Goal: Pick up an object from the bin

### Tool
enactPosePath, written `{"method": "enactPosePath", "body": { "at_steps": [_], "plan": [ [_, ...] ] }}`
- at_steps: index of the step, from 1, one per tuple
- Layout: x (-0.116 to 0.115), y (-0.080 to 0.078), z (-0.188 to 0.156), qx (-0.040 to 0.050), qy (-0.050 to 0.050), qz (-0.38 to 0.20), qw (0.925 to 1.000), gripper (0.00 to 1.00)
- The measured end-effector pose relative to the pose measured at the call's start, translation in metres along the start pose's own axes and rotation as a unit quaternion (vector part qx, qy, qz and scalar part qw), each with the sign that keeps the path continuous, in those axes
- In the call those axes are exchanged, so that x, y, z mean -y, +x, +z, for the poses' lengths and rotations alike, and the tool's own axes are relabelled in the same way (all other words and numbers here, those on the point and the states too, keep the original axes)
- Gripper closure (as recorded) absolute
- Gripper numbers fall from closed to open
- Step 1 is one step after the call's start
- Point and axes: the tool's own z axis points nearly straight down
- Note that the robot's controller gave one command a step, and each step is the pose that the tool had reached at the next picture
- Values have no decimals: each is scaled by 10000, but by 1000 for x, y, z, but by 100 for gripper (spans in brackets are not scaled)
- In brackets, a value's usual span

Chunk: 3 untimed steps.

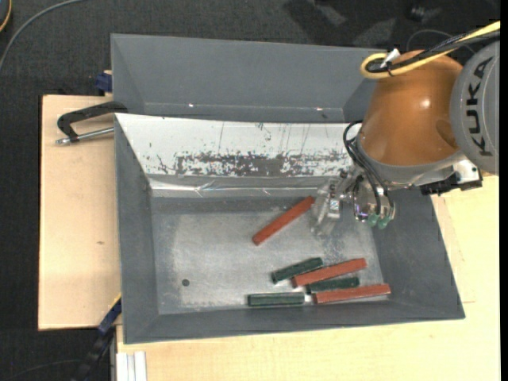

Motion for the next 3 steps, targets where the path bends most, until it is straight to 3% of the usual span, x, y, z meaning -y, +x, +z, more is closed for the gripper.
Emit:
{"method": "enactPosePath", "body": {
  "at_steps": [1,2,3],
  "plan": [
    [0,2,5,-44,10,3,10000,0],
    [13,25,76,-100,24,100,9999,0],
    [6,26,149,-100,19,177,9998,0]
  ]
}}
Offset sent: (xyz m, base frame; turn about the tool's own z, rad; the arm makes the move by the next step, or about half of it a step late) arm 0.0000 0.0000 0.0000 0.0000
